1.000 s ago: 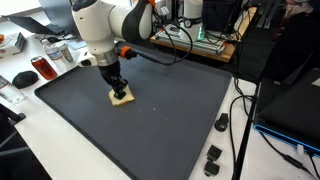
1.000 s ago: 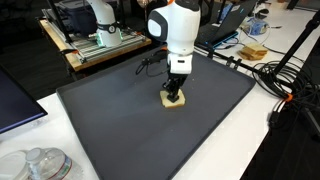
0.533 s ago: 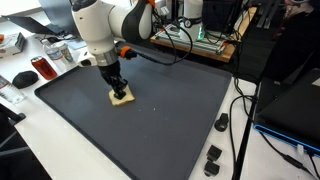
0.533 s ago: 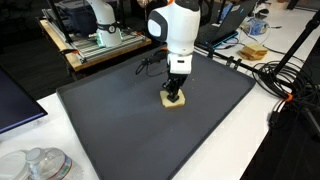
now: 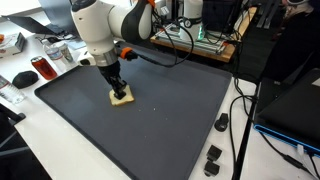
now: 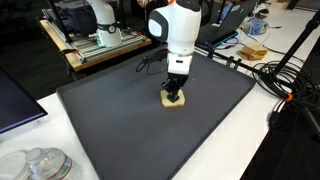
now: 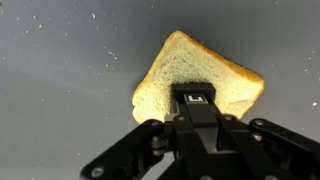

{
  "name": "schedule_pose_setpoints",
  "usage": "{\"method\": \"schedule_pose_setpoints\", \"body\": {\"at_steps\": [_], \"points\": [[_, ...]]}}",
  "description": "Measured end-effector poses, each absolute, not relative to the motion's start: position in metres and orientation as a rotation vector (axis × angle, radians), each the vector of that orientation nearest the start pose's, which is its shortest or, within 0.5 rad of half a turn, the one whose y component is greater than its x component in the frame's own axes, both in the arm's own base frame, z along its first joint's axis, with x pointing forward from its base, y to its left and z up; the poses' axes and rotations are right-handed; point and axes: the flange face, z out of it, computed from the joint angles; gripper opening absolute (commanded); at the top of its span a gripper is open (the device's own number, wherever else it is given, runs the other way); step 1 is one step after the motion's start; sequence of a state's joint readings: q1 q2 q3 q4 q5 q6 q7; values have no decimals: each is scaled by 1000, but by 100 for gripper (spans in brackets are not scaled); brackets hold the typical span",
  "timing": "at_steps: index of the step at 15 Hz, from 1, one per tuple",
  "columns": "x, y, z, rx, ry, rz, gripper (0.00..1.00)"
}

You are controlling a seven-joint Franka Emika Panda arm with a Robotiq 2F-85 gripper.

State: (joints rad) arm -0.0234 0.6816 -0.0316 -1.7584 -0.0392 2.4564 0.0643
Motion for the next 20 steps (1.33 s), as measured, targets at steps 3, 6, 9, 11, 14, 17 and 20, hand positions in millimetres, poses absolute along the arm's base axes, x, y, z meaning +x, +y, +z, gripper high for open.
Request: {"method": "schedule_pose_setpoints", "body": {"at_steps": [3, 6, 9, 11, 14, 17, 20], "points": [[663, -35, 181, -3182, 149, -27, 5], [663, -36, 181, -3179, 140, -28, 5], [663, -36, 181, -3181, 105, -28, 5], [663, -36, 181, -3182, 84, -28, 5], [663, -36, 181, -3183, 47, -29, 5], [663, -37, 181, -3181, 9, -29, 5], [663, -38, 181, -3175, -27, -29, 5]]}}
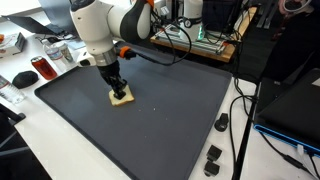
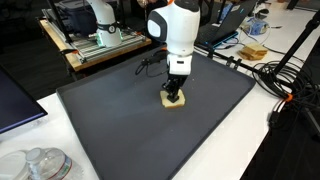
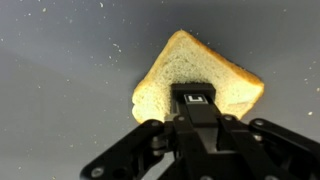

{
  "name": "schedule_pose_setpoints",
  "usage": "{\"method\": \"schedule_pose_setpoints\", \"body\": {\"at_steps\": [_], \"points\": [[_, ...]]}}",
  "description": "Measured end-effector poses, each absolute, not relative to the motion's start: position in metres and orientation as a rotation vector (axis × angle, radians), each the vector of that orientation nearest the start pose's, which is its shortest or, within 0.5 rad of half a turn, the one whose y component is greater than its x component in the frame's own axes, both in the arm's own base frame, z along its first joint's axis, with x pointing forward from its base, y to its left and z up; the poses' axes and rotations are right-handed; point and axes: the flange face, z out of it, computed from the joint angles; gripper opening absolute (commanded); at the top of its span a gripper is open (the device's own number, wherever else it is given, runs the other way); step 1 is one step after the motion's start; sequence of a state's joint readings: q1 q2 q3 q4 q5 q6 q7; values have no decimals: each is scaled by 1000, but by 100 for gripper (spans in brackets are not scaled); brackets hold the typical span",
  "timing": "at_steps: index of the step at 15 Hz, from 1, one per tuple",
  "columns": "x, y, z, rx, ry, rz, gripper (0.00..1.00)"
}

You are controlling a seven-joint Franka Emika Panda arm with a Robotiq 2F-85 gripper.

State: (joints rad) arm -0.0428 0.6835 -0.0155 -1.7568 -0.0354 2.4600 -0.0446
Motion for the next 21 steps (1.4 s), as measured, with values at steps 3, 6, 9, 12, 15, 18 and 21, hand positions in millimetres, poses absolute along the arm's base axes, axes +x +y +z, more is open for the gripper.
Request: {"method": "schedule_pose_setpoints", "body": {"at_steps": [3, 6, 9, 12, 15, 18, 21], "points": [[663, -39, 180, -3171, -74, -29, 5], [663, -39, 180, -3169, -108, -29, 5], [663, -40, 181, -3168, -118, -29, 5], [662, -40, 181, -3168, -113, -33, 5], [660, -40, 182, -3169, -102, -61, 5], [655, -40, 183, -3174, -103, -120, 5], [649, -39, 191, -3177, -111, -170, 5]]}}
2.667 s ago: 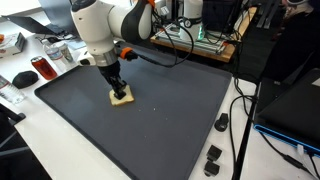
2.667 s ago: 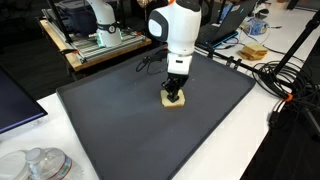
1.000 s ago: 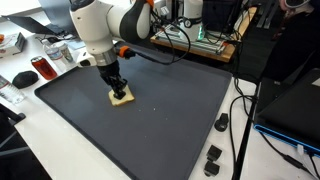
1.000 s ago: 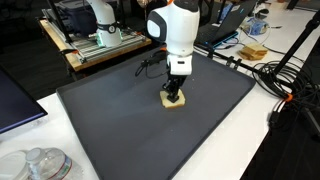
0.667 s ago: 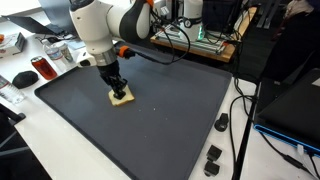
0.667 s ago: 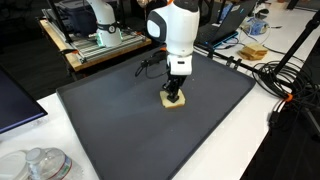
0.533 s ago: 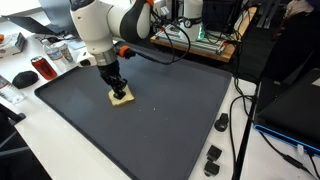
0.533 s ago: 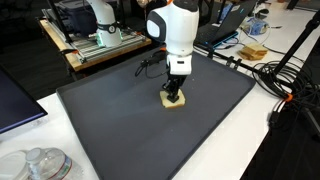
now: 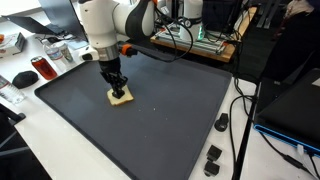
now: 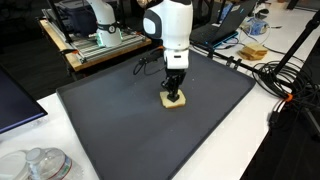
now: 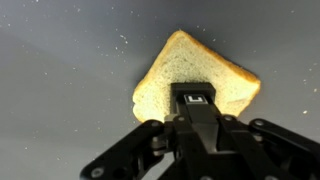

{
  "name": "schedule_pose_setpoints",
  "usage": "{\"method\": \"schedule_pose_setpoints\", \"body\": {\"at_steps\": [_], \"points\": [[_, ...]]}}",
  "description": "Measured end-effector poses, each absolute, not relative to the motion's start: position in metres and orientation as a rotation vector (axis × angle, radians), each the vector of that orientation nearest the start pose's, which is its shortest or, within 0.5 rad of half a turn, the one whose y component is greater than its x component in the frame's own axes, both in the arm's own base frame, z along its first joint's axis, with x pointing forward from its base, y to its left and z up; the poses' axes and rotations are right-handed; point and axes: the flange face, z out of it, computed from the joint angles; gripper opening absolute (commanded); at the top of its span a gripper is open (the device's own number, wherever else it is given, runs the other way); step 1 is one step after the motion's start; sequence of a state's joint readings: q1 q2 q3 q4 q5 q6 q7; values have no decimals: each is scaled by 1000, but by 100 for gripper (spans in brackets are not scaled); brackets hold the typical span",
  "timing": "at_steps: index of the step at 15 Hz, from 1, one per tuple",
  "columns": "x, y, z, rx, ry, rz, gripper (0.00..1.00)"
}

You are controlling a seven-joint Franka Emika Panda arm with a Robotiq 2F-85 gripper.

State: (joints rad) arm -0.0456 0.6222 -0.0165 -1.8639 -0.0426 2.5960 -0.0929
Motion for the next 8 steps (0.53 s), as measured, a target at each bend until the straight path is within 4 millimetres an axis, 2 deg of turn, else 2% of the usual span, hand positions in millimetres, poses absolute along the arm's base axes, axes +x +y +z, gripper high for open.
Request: {"method": "schedule_pose_setpoints", "body": {"at_steps": [8], "points": [[627, -32, 221, -3174, -121, -189, 5]]}}
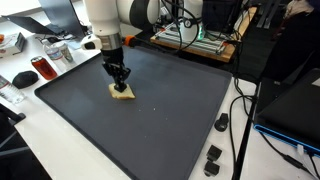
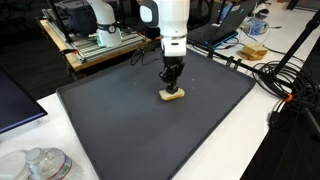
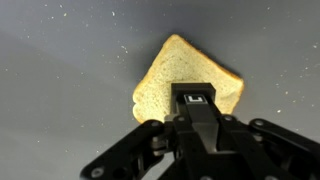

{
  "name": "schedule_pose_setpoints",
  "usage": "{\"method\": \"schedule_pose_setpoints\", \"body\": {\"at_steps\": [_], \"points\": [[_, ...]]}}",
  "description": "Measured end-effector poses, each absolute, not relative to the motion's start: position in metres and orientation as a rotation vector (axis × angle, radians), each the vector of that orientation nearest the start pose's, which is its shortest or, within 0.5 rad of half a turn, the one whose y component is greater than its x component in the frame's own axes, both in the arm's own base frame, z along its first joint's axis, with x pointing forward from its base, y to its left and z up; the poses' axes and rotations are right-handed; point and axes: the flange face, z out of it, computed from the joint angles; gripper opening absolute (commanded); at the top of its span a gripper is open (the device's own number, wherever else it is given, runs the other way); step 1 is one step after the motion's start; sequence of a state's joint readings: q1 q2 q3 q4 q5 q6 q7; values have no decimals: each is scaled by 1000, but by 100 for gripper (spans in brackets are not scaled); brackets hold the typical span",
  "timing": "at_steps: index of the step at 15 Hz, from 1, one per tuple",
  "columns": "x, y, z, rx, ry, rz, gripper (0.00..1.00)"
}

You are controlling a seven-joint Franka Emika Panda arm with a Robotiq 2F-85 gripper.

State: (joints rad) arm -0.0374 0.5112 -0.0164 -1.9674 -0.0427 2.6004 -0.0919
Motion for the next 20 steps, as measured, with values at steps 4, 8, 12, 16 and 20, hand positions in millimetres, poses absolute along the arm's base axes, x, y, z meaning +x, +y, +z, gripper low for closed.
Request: {"method": "schedule_pose_setpoints", "body": {"at_steps": [4, 8, 12, 16, 20], "points": [[617, -26, 234, -3173, -128, -185, 5], [615, -22, 249, -3178, -121, -202, 5], [620, -16, 261, -3261, -17, -198, 5], [631, 4, 274, -3381, 119, -197, 5], [643, 35, 273, -3512, 225, -170, 5]]}}
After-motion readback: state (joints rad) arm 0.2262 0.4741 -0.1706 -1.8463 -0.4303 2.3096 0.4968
